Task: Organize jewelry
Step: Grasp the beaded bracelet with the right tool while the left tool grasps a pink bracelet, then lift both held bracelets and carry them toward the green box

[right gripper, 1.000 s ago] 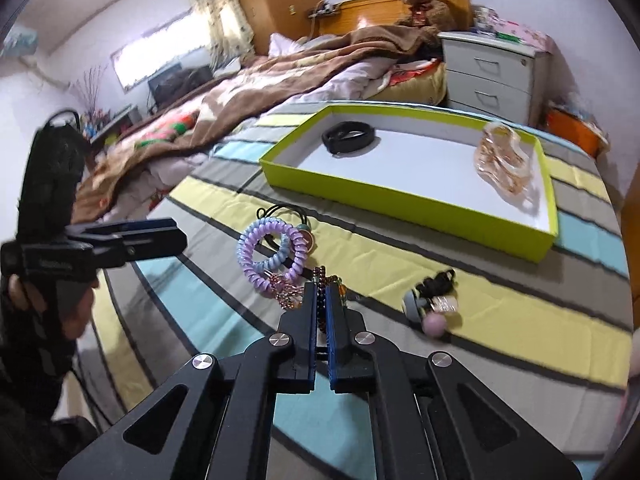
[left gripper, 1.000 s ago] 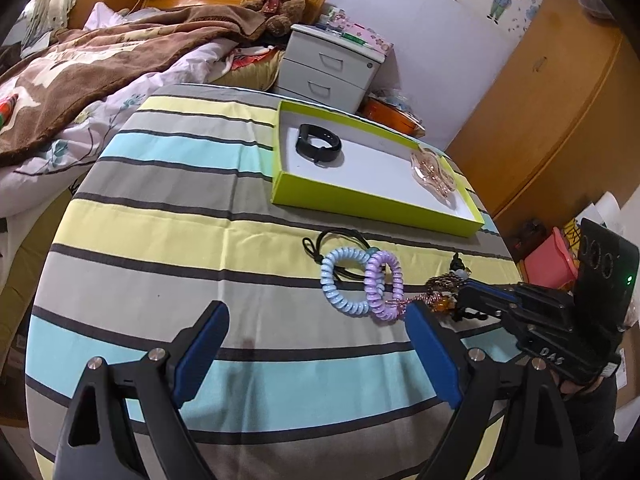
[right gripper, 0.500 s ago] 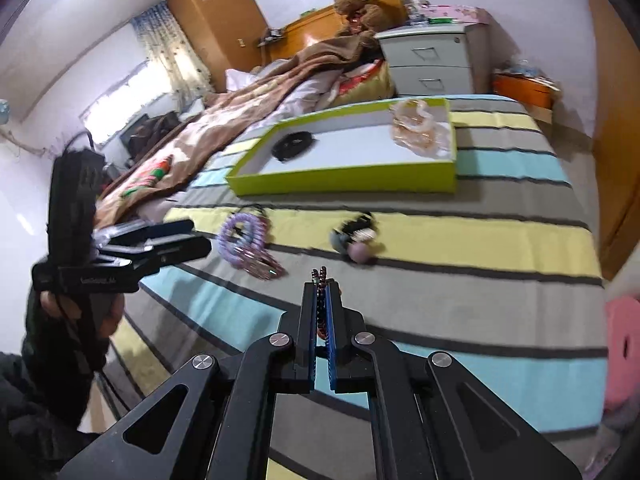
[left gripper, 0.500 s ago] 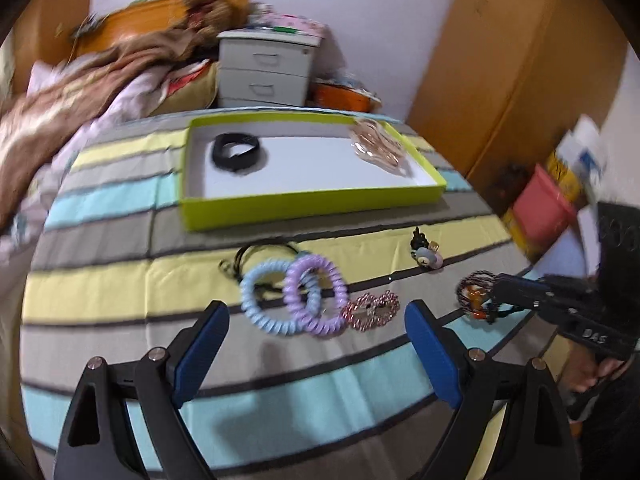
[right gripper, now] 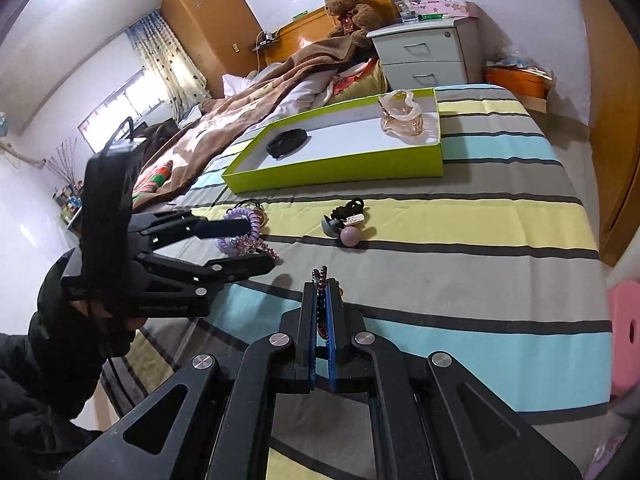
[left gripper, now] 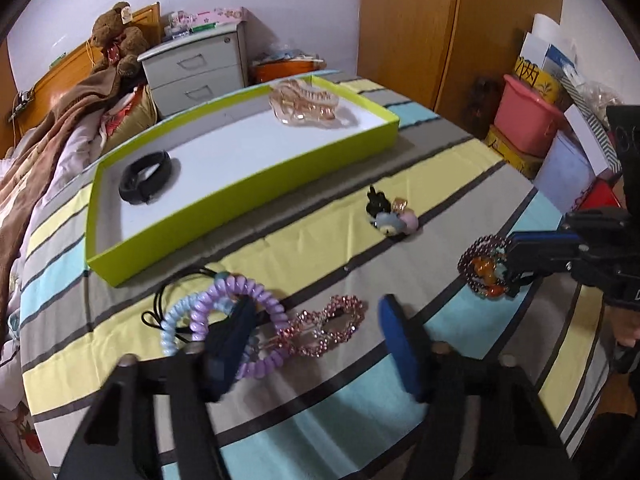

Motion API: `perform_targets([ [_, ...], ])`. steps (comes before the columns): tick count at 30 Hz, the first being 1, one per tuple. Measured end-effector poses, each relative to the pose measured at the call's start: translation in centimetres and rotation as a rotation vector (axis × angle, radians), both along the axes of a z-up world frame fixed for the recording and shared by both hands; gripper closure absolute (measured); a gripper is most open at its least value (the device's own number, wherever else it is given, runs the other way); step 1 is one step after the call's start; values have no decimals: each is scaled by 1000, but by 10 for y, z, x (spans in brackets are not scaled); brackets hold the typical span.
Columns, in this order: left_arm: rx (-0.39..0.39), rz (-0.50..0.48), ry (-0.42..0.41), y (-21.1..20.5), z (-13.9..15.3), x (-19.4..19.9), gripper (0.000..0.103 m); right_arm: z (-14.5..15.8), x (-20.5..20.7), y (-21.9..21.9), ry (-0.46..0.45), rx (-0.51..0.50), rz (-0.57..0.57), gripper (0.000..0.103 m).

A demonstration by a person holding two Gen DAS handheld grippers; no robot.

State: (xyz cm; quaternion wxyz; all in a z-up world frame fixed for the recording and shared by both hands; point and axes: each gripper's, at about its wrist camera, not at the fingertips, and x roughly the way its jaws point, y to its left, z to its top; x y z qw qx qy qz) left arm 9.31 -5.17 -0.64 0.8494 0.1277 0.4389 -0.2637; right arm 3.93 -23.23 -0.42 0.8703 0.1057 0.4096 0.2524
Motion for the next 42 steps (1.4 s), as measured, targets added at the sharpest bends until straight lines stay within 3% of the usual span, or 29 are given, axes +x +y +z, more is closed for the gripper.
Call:
perform_targets([
  [8, 12, -6, 21, 2, -4, 0, 66, -1, 1, -1, -2, 7, -1, 99],
  [13, 17, -19, 22, 0, -3, -3, 87, 0, 1, -2, -5, 7, -5, 99],
  [28, -45, 19, 33, 11, 5, -7, 87, 5, -1, -2, -20, 4, -10, 99],
  [35, -4, 85, 11, 19, 2, -9, 86, 4, -3, 0, -19, 5, -4, 99],
  [36, 4, 88, 1, 19, 3, -12, 83, 4, -3, -1, -19, 5, -4, 99],
  [39, 26, 88, -36, 20, 7, -23, 61, 4, -4, -1, -21, 9, -8, 99],
  [42, 24, 89, -54, 22, 9, -29, 61, 3, -5, -2, -20, 13, -8, 99],
])
